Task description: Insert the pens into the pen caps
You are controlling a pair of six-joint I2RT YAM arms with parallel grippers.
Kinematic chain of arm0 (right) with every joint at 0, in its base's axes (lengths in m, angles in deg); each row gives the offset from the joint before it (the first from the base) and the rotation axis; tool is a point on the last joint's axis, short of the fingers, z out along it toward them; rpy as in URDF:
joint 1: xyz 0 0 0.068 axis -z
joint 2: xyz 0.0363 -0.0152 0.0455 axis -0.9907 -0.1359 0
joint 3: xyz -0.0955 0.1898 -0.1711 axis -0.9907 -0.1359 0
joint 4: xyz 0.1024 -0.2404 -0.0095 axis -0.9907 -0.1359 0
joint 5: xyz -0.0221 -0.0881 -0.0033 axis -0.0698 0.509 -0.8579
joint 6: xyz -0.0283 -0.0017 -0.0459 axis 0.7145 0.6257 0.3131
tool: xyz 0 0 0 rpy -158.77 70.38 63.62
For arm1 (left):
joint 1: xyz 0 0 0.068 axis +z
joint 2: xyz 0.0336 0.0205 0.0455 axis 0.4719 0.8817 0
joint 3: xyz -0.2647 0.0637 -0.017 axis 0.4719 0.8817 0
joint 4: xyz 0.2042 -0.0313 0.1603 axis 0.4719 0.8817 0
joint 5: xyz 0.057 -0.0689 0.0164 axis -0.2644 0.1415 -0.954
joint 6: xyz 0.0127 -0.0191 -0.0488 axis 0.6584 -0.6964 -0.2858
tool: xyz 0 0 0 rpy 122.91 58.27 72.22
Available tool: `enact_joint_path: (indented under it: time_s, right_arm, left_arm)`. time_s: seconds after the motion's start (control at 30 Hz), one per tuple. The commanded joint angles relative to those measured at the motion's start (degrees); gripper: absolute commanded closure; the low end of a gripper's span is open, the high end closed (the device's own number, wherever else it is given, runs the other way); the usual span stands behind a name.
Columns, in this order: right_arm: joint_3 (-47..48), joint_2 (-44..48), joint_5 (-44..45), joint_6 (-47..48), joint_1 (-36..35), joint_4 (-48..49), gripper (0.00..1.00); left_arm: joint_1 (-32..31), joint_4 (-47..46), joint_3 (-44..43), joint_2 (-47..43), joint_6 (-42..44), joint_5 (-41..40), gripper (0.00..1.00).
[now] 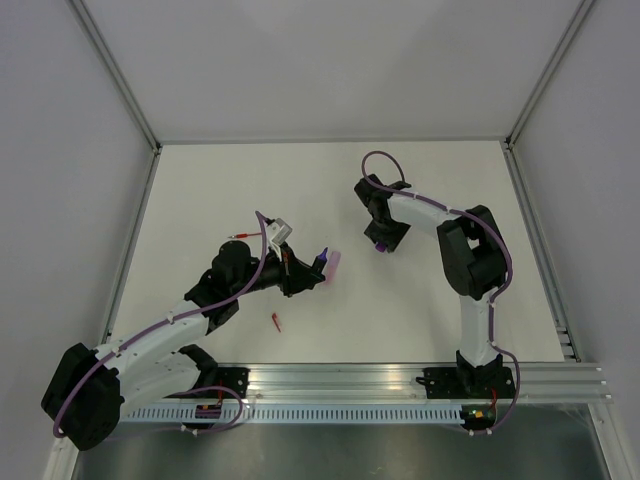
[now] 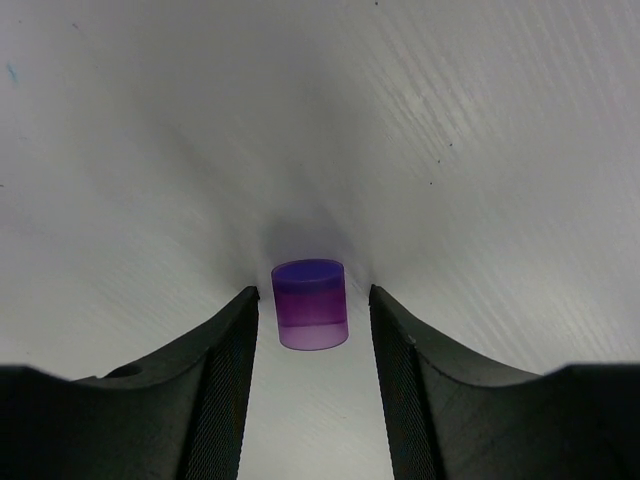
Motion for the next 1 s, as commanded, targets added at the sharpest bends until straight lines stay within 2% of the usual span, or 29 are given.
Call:
enact_joint_path:
  time_s: [0.0,0.3,0.6,0.73,0.97]
  right_arm:
    - [-0.5,-1.9,0.5,-1.0,-0.1,0.4,0.46]
    - [-0.2,-2.6,1.3,-0.7,-0.2,-0.5,0.57]
    - [-2.0,-1.9,0.9,2.3,-0.1,1.5,0.81]
    - [-4.8,-1.4,-0.2,4.0,-0.1,4.3,1.0]
    - [-5.1,1.9,1.5,10.5,-0.2,6.1,1.0]
  left_arm:
    - [-0.3,-2.4,-2.3,-0.9,2.2,0.4,0.98]
    - [-0.3,-2.3,-2.3,-1.1,2.2,0.3,0.98]
    - [-0.3,-2.3,-2.4,-0.5,2.3,0.0,0.98]
    - [-0.3,-2.4,-2.3,-0.1,2.5,-0.2,0.98]
    - [-0.5,-2.4,-2.7,1.5,2.8,-0.2,0.98]
